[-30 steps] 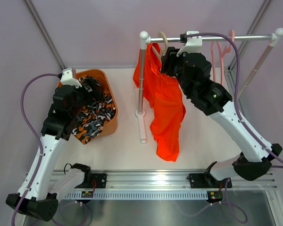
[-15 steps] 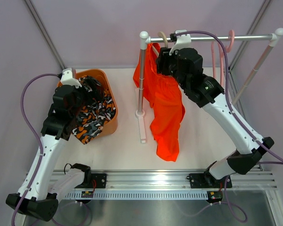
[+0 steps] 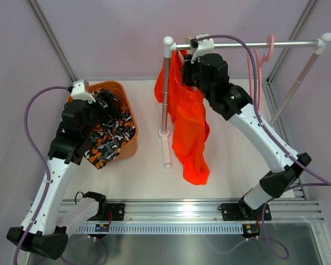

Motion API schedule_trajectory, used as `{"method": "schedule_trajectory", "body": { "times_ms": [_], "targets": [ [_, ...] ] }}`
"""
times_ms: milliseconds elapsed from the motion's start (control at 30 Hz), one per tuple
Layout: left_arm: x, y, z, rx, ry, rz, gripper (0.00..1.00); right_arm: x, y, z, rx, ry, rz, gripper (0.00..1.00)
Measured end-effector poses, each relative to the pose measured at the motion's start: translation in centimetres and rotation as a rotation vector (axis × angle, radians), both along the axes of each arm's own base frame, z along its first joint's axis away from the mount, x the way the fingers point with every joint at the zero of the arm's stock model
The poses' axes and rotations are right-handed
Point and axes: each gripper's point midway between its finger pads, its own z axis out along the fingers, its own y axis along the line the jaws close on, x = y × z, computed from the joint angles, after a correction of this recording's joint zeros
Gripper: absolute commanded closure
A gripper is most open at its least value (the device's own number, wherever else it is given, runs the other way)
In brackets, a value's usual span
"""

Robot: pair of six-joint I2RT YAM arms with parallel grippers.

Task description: Remove the shorts from the hanger

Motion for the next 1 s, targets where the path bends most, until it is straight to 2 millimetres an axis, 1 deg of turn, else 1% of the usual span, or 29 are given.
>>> {"method": "schedule_trajectory", "body": {
  "times_ms": [33,67,133,167,233,300,567,700,833,1000],
  "targets": [
    [0.0,0.0,0.0,0.000,0.000,0.000,0.01,0.0,0.0,0.0,-0.002,-0.001,0.000,0.69],
    [0.0,0.0,0.0,0.000,0.000,0.000,0.01,0.0,0.0,0.0,-0.004,-0.002,0.000,0.77],
    [0.0,0.0,0.0,0.000,0.000,0.000,0.01,0.1,-0.1,0.0,-0.012,-0.004,-0.001,0.84],
    [0.0,0.0,0.0,0.000,0.000,0.000,0.01,0.1,-0.1,0.0,-0.015,-0.005,-0.002,0.90],
    [0.0,0.0,0.0,0.000,0.000,0.000,0.01,0.1,-0.2,0.0,-0.021,-0.009,-0.003,0.96],
    [0.0,0.0,0.0,0.000,0.000,-0.001,0.01,0.1,-0.3,0.0,-0.028,-0.011,-0.006,1.00],
    [-0.1,-0.2,0.0,-0.003,0.001,-0.014,0.01,-0.2,-0.9,0.1,-0.057,-0.008,-0.017,1.00],
    [-0.1,-0.5,0.0,-0.006,0.001,-0.030,0.01,-0.9,-1.8,0.6,-0.069,-0.009,-0.032,1.00],
    [-0.3,-1.0,0.1,-0.004,0.000,-0.054,0.01,-2.1,-3.0,2.1,-0.056,-0.031,-0.039,1.00],
    [-0.2,-2.3,1.4,-0.003,-0.022,-0.100,0.01,-3.7,-4.4,4.4,-0.026,-0.074,-0.046,1.00]
  ]
}}
